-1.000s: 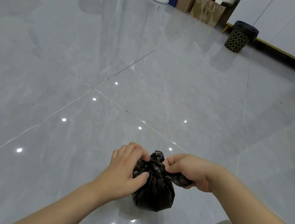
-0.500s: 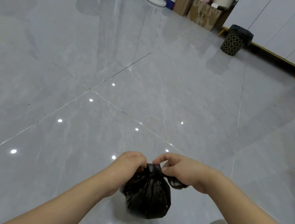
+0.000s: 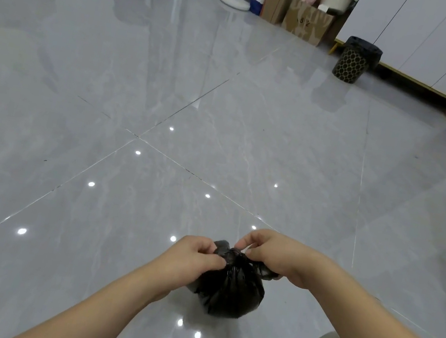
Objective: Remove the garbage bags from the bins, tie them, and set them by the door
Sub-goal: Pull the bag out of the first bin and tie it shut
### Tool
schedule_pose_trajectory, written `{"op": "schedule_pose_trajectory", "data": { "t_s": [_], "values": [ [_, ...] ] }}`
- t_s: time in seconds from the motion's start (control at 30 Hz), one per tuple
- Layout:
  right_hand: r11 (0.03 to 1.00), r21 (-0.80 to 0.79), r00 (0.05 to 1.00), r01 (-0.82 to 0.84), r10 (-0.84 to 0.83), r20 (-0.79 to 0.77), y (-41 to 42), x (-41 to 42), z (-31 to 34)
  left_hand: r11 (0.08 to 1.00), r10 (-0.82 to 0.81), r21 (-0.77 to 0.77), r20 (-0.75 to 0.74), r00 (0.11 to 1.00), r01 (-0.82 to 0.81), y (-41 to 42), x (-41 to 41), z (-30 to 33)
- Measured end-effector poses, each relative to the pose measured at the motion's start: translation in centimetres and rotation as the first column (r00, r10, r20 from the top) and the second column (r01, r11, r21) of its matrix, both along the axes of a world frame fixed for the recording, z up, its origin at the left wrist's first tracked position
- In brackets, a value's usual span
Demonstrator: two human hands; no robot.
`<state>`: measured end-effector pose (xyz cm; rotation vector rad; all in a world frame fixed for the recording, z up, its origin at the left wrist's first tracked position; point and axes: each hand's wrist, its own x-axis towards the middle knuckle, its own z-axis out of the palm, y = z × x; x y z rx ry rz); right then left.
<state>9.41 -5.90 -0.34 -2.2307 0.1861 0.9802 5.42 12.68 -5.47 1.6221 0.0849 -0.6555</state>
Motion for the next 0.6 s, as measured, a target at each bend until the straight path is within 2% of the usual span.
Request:
{"op": "schedule_pose_trajectory", "data": {
  "t_s": [0.1,0.17,0.23,0.3,0.47,0.6],
  "values": [
    [1.0,0.026,0.998,0.008,-0.009,0.057,0.1,0.1,-0.3,0.982,0.158,-0.093,-0.06,0.986,-0.164,-0.2,0.5,0.5],
    [0.999,0.037,0.989,-0.011,0.006,0.148,0.3,0.1,-0.5,0.962,0.228,-0.136,-0.091,0.969,-0.239,-0.3,0.8,0.5],
    [0.998,-0.023,0.962,-0.066,0.07,0.265,0.6,0.1,-0.6,0.946,0.276,-0.143,-0.112,0.955,-0.291,-0.3,1.2,0.3],
    [0.995,-0.048,0.945,-0.086,0.096,0.313,0.8,0.2,-0.7,0.934,0.316,-0.134,-0.126,0.94,-0.332,-0.3,1.6,-0.1],
    [0.969,-0.168,0.945,-0.183,0.22,0.242,0.3,0.4,-0.8,0.945,0.322,-0.032,-0.094,0.942,-0.326,0.0,2.3,-0.6],
    [0.947,-0.227,0.94,-0.228,0.275,0.203,0.0,0.4,-1.0,0.961,0.263,0.087,0.009,0.965,-0.263,-0.2,2.3,-1.3]
  ]
}}
